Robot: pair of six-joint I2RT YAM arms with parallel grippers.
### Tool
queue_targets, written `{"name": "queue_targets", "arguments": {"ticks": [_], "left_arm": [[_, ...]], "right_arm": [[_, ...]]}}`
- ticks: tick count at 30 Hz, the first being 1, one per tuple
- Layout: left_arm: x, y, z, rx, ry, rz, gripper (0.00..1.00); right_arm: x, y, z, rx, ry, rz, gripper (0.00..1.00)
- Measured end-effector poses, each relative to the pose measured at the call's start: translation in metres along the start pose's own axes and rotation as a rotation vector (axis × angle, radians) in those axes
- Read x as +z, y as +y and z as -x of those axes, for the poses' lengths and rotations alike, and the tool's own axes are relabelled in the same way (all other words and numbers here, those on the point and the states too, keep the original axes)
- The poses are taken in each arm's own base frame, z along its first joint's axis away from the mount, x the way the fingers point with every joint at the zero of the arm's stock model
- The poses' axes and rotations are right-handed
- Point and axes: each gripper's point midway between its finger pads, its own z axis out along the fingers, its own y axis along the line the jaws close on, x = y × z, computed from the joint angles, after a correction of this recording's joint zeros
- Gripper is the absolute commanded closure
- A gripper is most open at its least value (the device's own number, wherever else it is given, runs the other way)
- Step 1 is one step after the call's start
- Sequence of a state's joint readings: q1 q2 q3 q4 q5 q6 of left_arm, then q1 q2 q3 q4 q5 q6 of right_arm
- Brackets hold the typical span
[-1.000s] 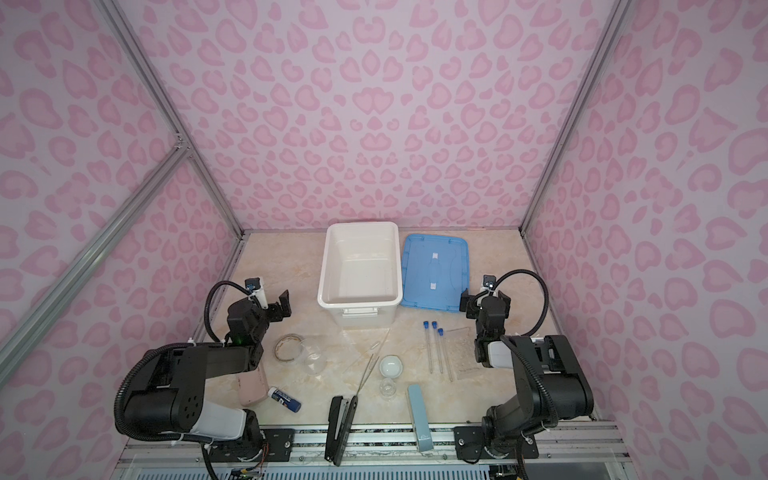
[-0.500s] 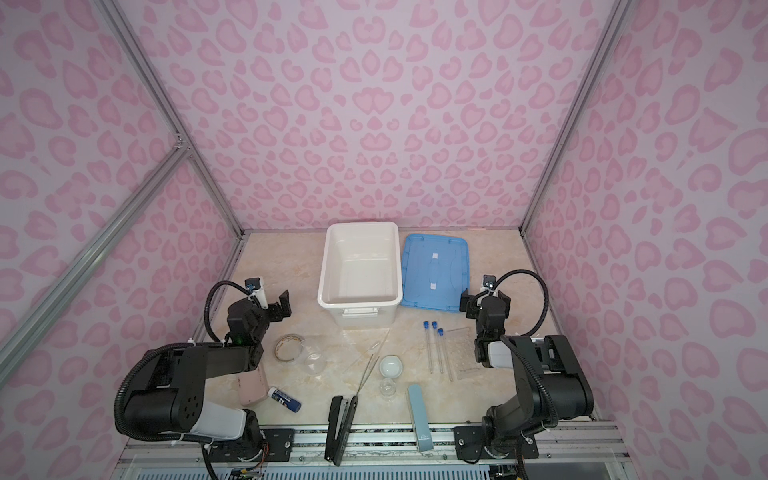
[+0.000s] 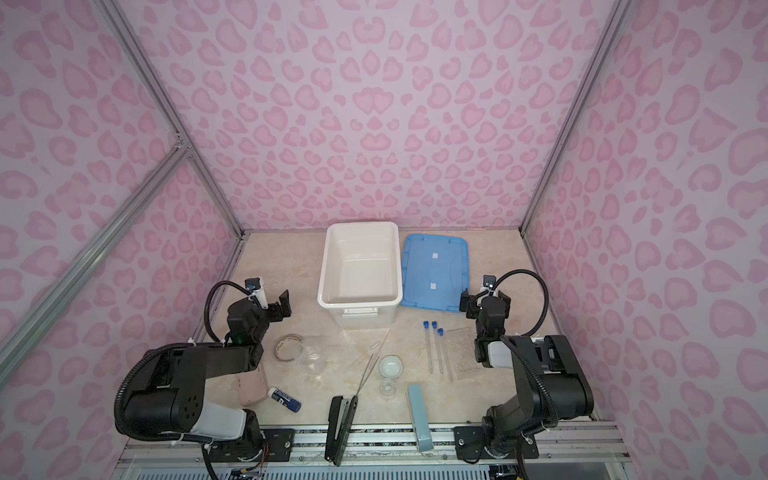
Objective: Organize the chemistry lab equipment
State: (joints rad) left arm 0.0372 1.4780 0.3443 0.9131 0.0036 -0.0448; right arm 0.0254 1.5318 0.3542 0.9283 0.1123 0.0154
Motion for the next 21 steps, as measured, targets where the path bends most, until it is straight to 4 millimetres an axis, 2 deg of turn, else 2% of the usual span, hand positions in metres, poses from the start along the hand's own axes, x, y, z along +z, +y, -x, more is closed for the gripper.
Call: {"name": "queue_targets", "arguments": {"ticks": [14, 17, 21], "left_arm": [[-0.001, 0.0, 0.0, 0.0, 0.0, 0.0, 0.03], [-0.009, 0.002, 0.016, -0.009, -0.032, 0.012, 0.03], [-0.024, 0.005, 0.054, -0.035, -0.108, 0.04, 0.03]], "right_arm": [[-0.001, -0.001, 0.002, 0.002, -0.003, -0.006, 0.0], [-0.003, -0.003, 0.012, 0.007, -0.012, -0.012, 0.0], [-0.011, -0.004, 0.047, 0.02, -0.058, -0.013, 0.0]]}}
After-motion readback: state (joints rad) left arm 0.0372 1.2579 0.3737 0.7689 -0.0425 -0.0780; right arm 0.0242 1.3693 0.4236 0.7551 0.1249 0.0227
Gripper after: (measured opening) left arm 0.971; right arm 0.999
